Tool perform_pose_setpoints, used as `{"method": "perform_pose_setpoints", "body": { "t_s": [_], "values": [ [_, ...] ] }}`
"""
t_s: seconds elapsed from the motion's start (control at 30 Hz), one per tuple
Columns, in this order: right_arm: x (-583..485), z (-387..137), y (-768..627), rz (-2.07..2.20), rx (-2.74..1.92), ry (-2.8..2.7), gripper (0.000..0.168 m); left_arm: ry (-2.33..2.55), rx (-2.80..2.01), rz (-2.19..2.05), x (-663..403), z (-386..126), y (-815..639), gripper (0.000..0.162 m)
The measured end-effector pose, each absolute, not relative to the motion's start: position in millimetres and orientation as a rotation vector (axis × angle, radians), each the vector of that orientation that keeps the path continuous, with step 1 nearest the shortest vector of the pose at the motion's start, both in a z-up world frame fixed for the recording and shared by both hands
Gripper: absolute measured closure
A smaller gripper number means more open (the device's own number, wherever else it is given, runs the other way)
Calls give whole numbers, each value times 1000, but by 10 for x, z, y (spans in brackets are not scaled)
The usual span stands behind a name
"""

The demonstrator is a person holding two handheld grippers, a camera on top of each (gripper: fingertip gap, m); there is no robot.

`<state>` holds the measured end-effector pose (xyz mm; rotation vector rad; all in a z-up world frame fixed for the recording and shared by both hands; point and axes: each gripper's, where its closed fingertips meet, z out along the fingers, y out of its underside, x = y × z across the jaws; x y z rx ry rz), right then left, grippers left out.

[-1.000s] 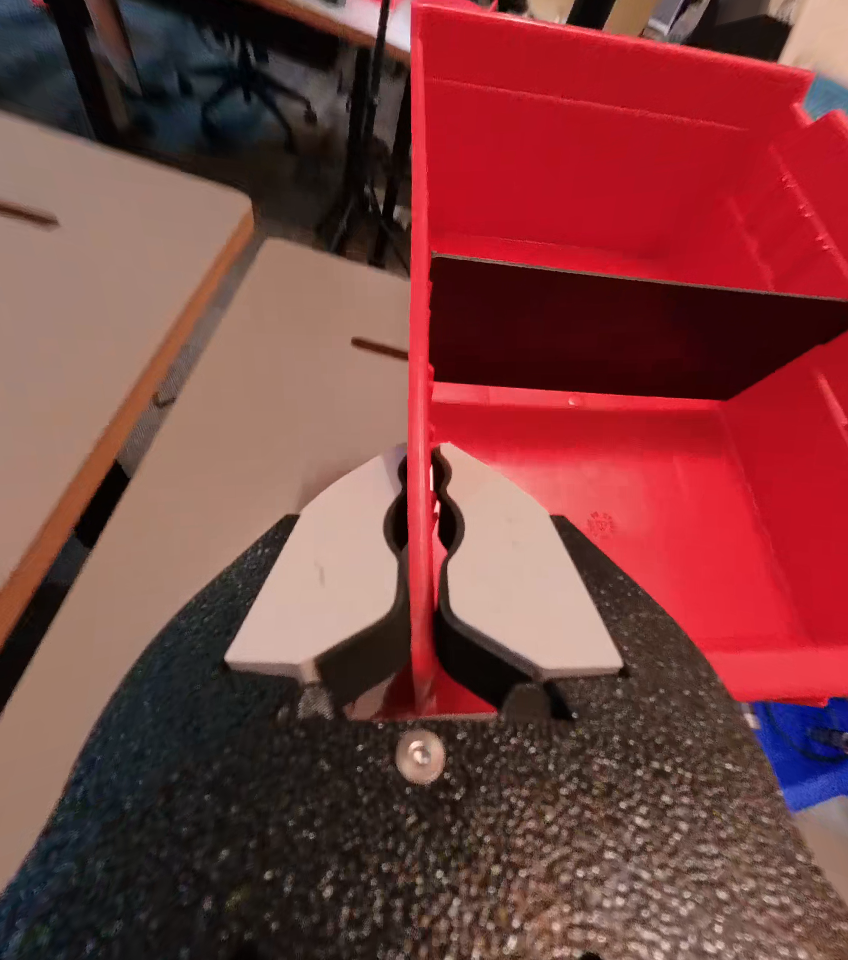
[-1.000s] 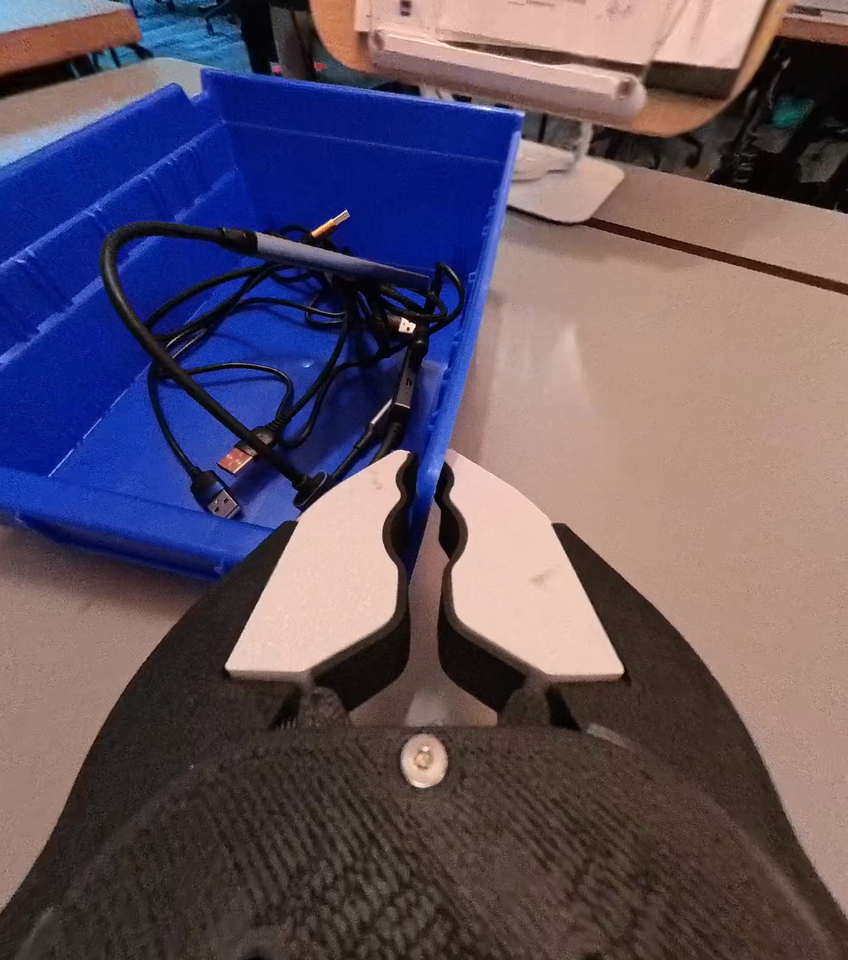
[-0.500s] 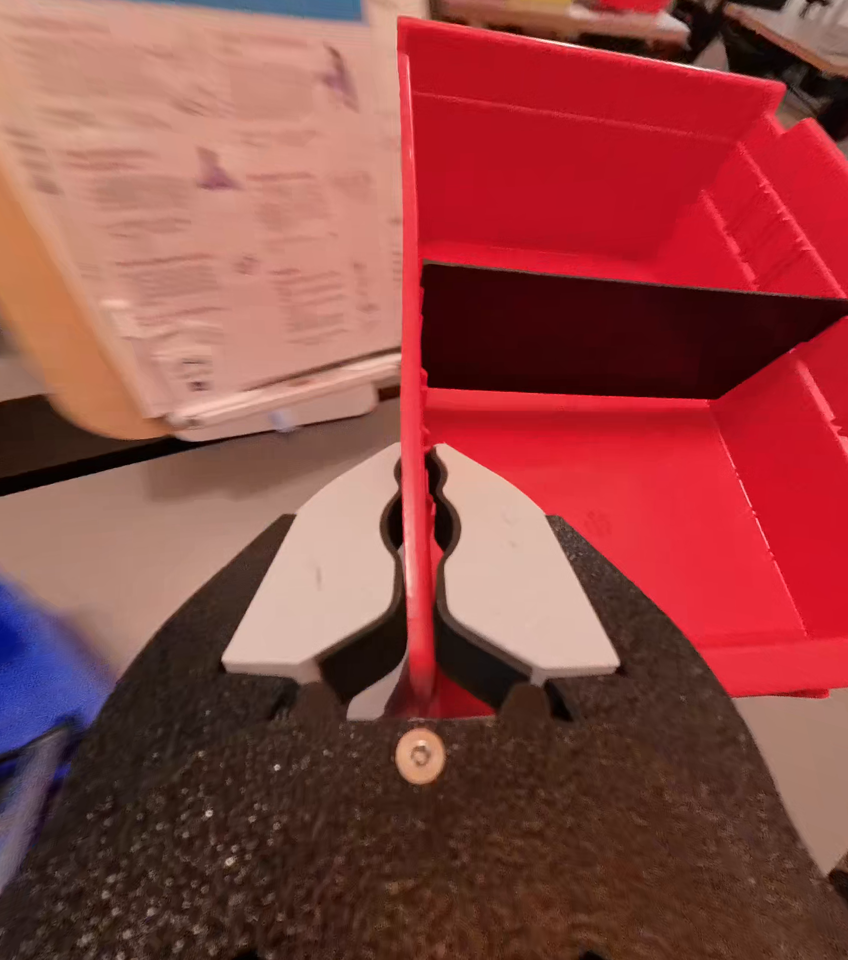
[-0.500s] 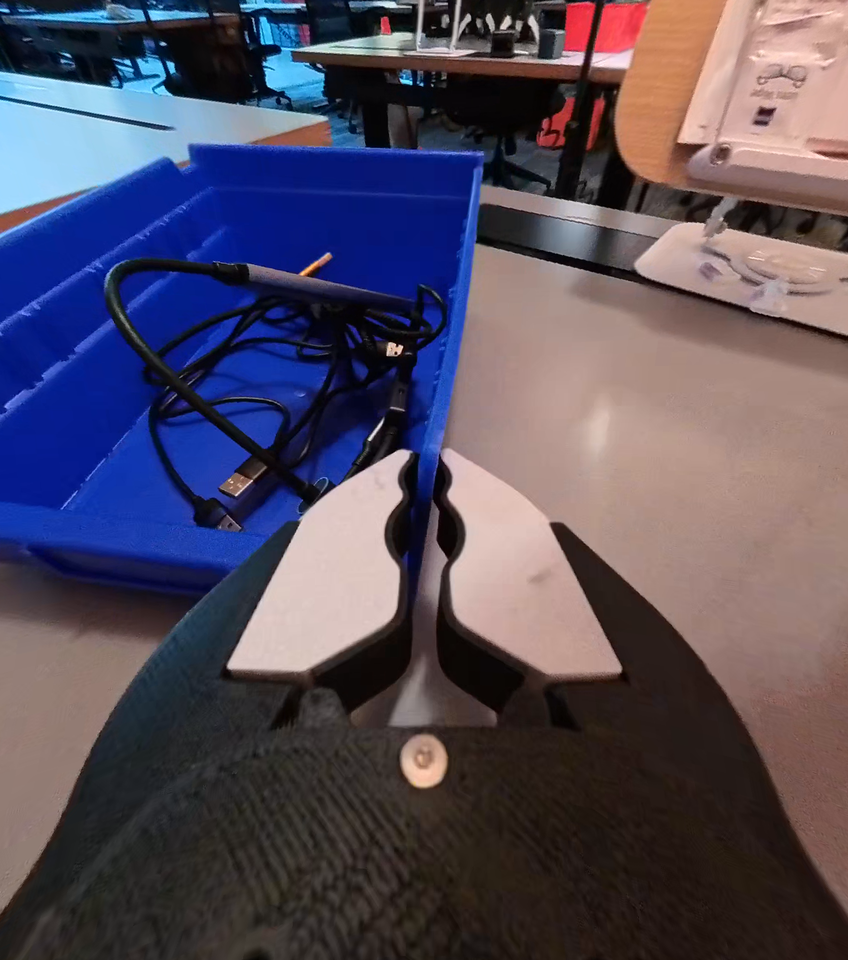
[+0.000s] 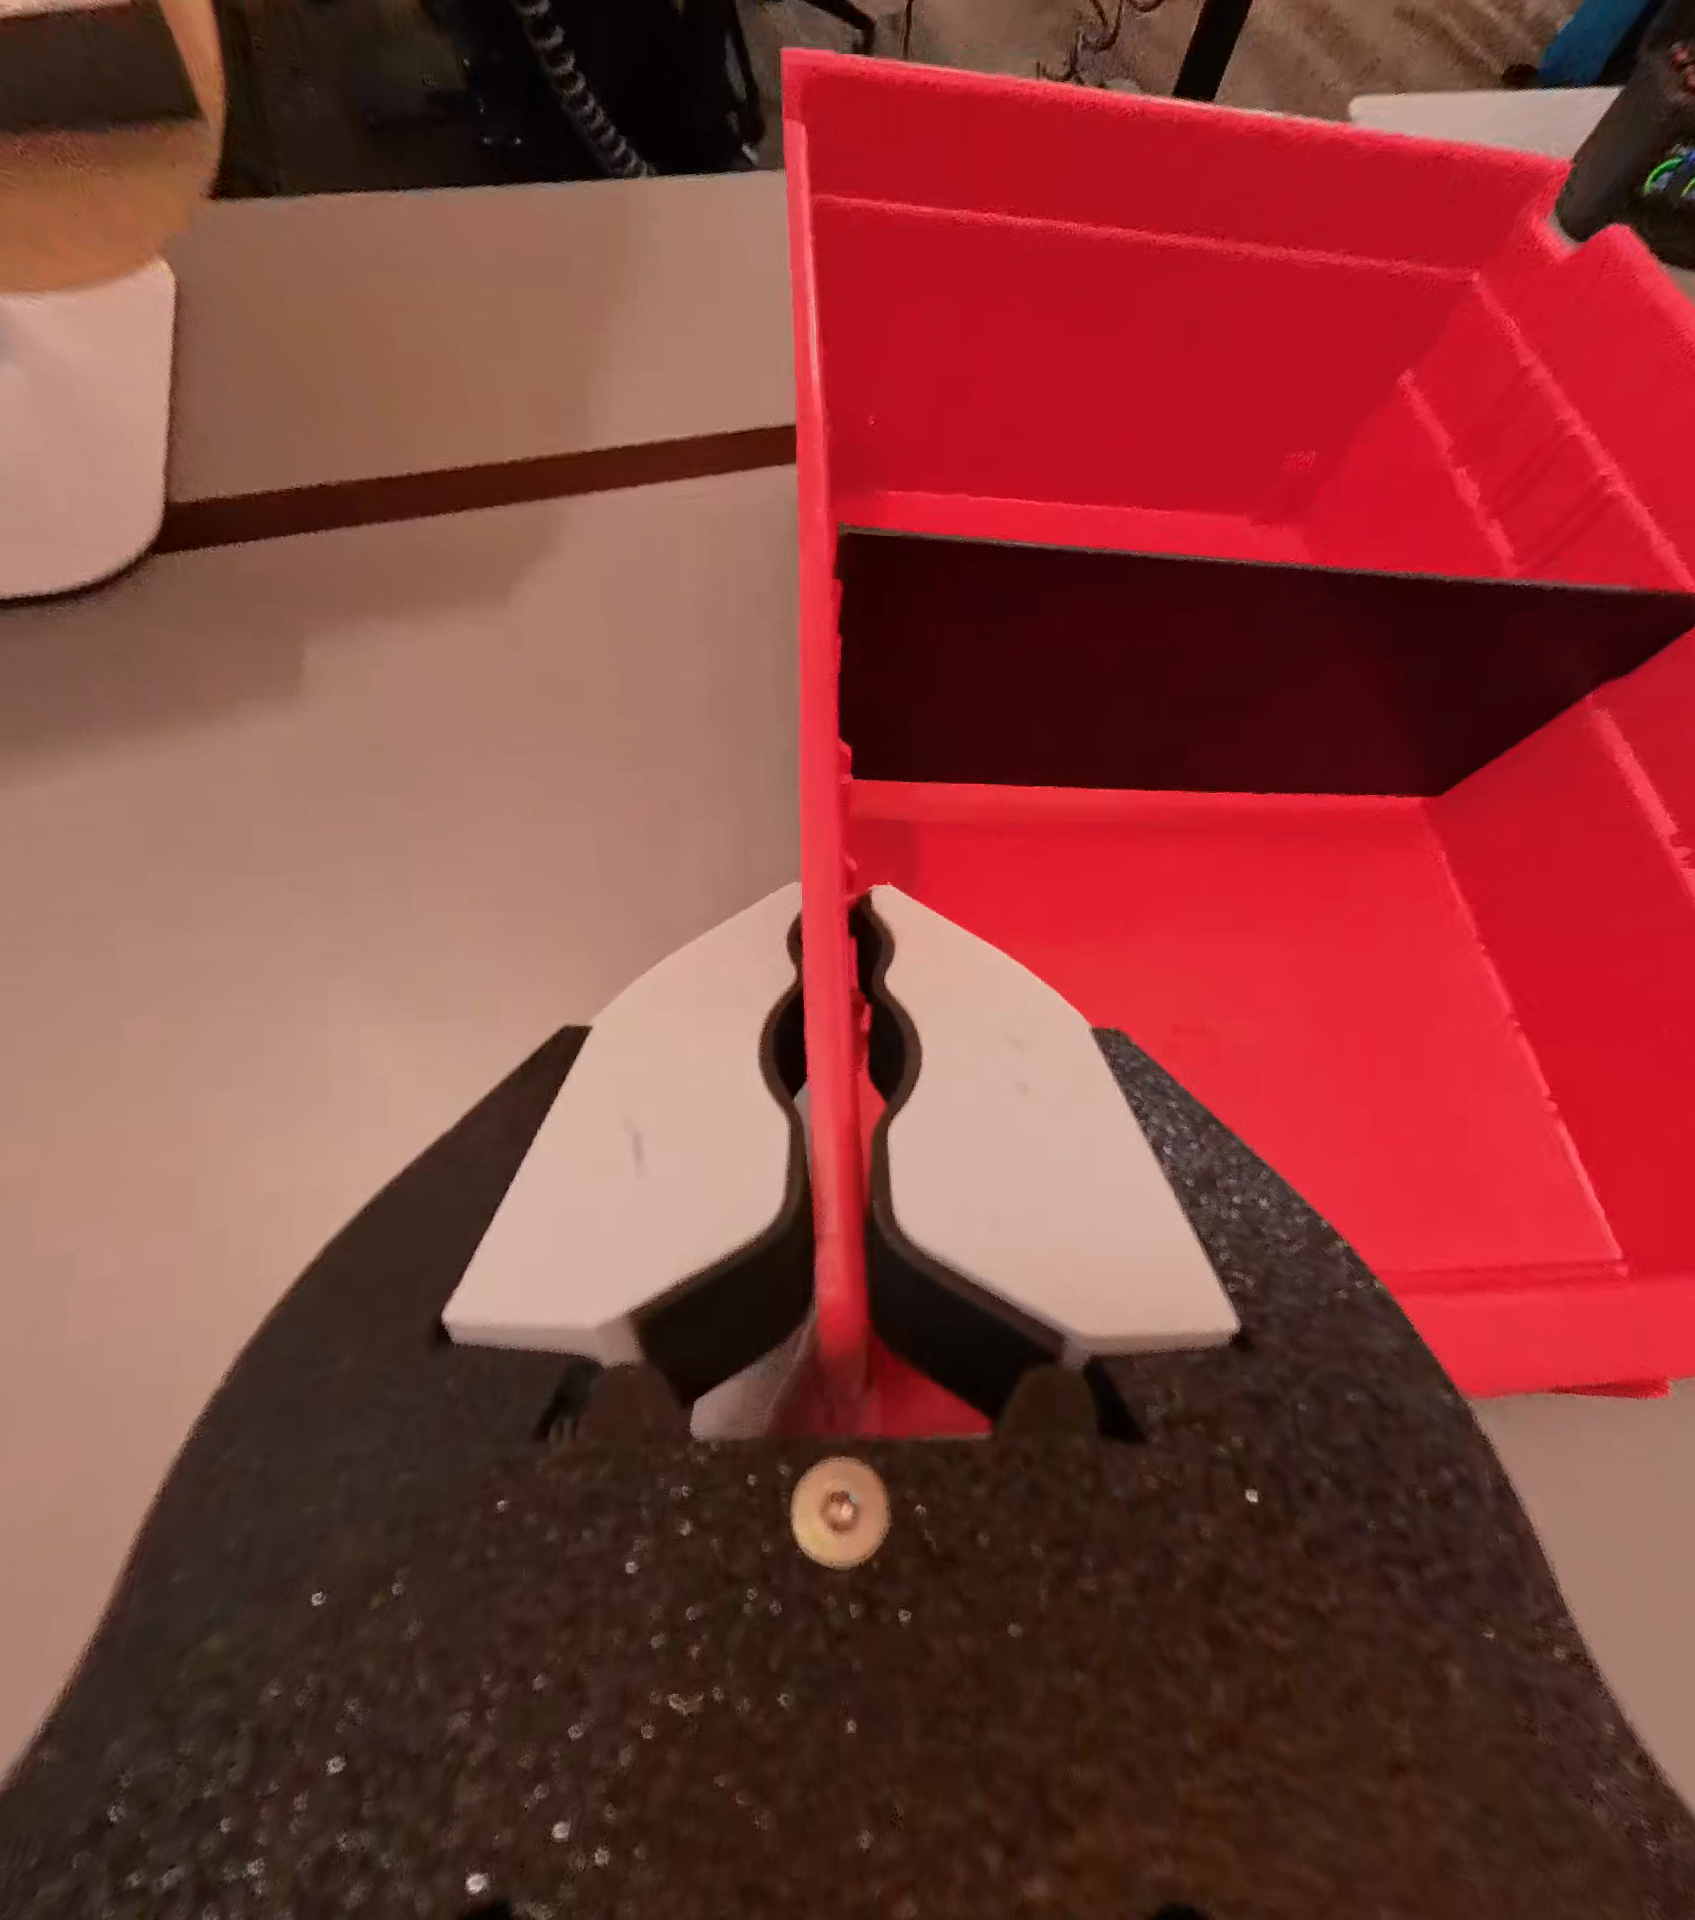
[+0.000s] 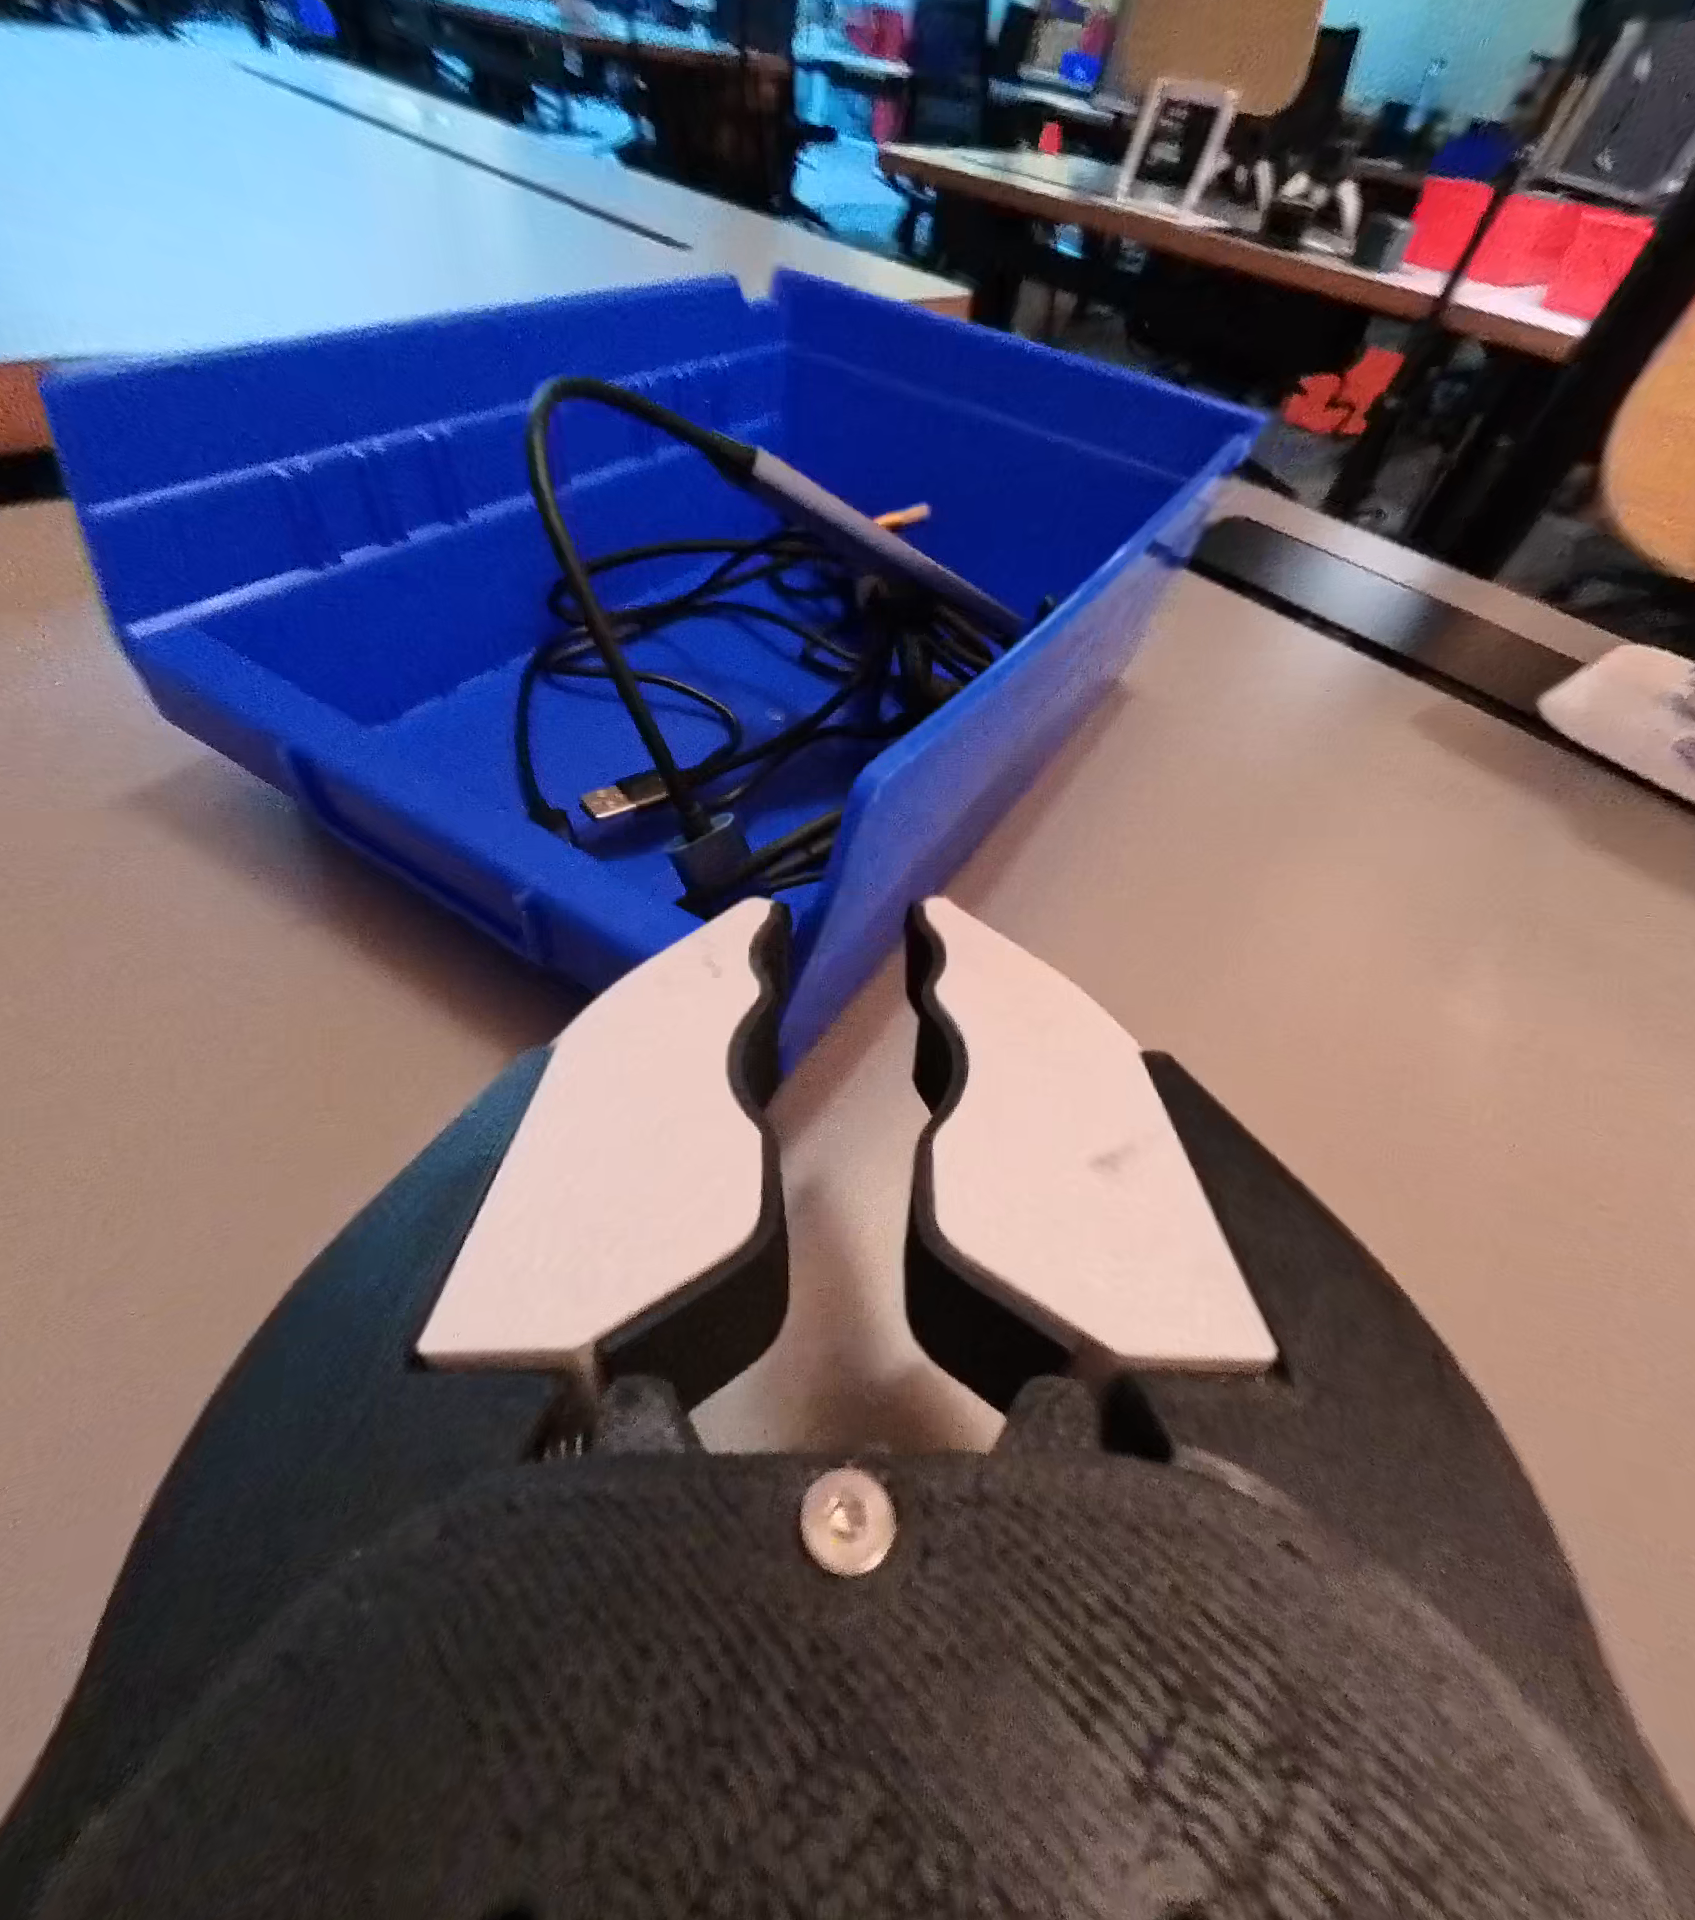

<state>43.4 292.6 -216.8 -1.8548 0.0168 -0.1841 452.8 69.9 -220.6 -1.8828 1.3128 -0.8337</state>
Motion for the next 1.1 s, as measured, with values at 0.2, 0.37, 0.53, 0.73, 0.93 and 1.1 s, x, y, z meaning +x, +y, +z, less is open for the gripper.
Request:
{"method": "perform_pose_setpoints", "body": {
  "t_s": [0.2,0.37,0.53,0.73,0.93,1.1],
  "values": [
    [903,-2157,2604,-51,-1863,48,99,1336,-1909,-949,4601,-2260,576,137],
    [1420,-2245,2367,-79,-1904,94,77,1261,-1844,-1005,4512,-1286,673,100],
    [2400,-2184,1777,-282,-1917,331,76,1330,-1519,-1260,3638,225,873,81],
    [3703,-1879,721,-623,-1757,670,73,1031,-1478,-718,1581,0,2852,73],
    [4258,-2081,396,-828,-1812,745,88,738,-1765,-402,-520,-1125,4101,78],
    [4271,-2105,505,-801,-1838,619,130,786,-1893,-519,-933,-1935,4222,92]
  ]
}}
